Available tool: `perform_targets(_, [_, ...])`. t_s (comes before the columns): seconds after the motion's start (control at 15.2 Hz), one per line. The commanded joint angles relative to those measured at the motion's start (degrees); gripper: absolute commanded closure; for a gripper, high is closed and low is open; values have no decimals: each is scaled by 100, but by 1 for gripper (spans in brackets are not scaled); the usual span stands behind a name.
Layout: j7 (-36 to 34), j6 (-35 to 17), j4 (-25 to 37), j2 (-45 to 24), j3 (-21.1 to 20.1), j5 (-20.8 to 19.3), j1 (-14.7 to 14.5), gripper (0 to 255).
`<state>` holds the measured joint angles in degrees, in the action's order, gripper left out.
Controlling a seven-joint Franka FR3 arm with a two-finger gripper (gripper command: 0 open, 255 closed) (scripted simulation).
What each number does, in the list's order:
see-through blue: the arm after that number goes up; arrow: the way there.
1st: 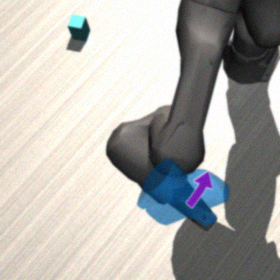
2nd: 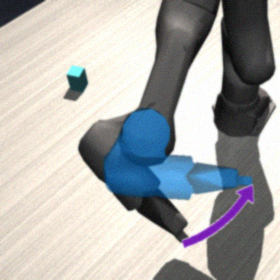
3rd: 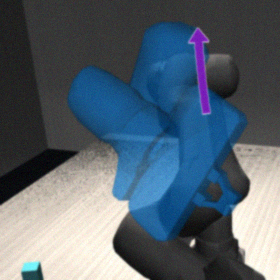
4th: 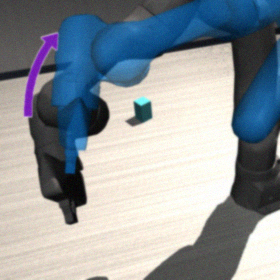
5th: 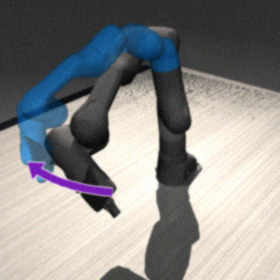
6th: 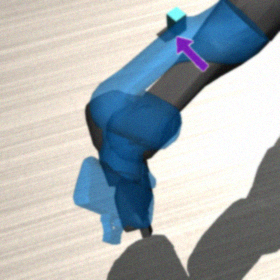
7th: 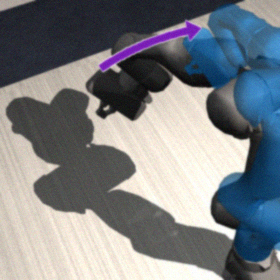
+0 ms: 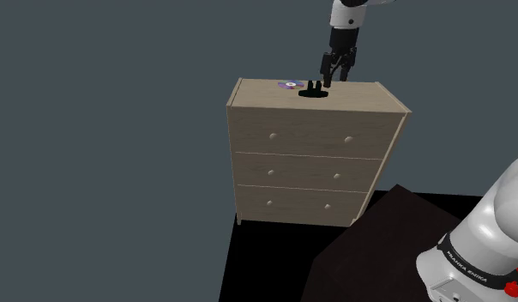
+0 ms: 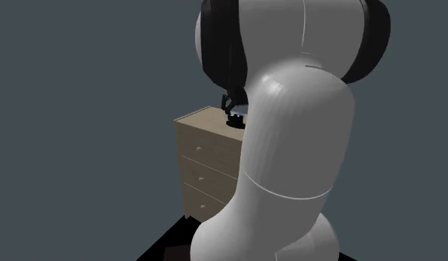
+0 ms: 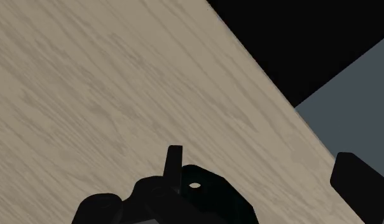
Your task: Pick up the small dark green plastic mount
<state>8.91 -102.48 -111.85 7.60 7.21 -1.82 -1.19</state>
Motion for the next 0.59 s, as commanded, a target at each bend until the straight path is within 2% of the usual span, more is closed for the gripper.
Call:
perform_targets(0.0, [45, -33, 479, -455, 19, 103, -7, 0])
perform_targets(0.26, [150, -15, 1441, -1296, 47, 304, 25, 0])
perform_targets(0.53, [154, -319, 1151, -1310, 43, 307, 26, 0])
